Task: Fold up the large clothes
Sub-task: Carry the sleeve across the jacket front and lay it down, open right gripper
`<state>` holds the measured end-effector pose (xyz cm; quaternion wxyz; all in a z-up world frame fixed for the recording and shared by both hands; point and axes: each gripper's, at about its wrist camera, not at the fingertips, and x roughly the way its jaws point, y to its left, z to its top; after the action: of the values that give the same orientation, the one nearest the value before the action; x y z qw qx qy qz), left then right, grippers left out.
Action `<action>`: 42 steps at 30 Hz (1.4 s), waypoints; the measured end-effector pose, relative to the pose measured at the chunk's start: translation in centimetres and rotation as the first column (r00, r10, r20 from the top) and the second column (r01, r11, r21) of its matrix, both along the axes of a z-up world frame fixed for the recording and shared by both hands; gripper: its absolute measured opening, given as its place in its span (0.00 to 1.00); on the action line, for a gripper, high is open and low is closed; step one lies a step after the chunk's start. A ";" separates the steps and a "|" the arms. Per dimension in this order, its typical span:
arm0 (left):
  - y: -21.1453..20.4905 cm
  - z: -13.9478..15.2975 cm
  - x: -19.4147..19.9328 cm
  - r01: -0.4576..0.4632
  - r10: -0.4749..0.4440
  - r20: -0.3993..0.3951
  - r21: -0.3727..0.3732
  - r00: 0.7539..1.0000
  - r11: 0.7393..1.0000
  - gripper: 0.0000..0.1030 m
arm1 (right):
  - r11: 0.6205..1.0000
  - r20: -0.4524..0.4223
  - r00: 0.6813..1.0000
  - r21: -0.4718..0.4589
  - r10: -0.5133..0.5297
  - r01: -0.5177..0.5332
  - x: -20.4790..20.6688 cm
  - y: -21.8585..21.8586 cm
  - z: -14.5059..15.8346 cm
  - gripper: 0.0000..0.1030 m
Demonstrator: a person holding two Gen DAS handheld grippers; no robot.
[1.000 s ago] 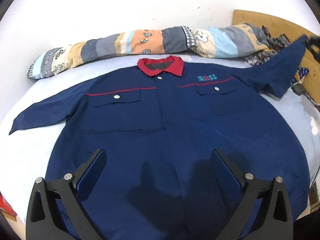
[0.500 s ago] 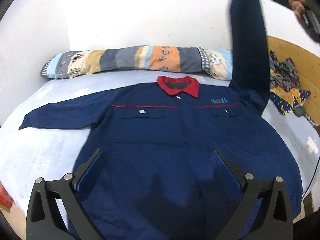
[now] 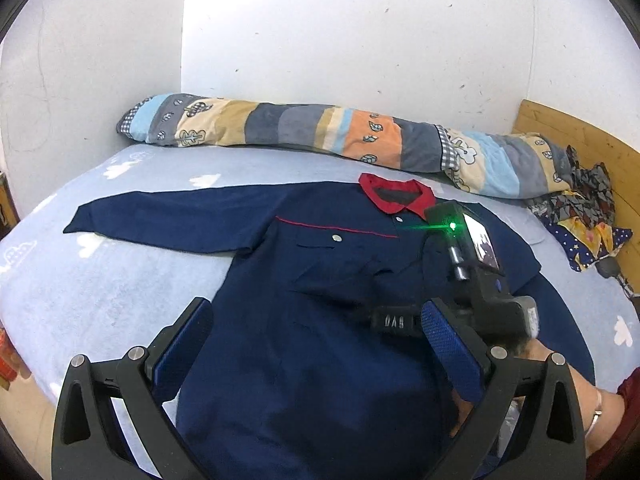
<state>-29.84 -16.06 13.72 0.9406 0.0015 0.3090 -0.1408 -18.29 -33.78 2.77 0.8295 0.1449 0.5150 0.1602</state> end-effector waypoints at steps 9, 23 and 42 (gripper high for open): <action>-1.6 -0.5 0.8 0.029 -0.028 -0.017 0.021 0.999 0.999 1.00 | 0.943 0.289 0.932 -0.182 -0.219 0.278 -1.5 -12.8 7.5 0.80; 3.8 -0.6 2.9 -0.217 0.218 -0.022 0.037 0.976 0.975 1.00 | 0.974 0.193 0.977 -0.222 0.094 -0.050 -2.2 -7.3 5.1 0.79; 7.1 -0.9 3.5 -0.238 0.230 -0.117 -0.061 0.966 0.969 1.00 | 0.982 0.169 0.977 0.159 -0.128 0.101 6.3 -7.3 6.9 0.10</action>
<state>-26.34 -8.92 12.81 0.9317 -0.0777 0.3525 -0.0402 -12.03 -41.07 9.65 0.8671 0.2211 0.4158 0.1625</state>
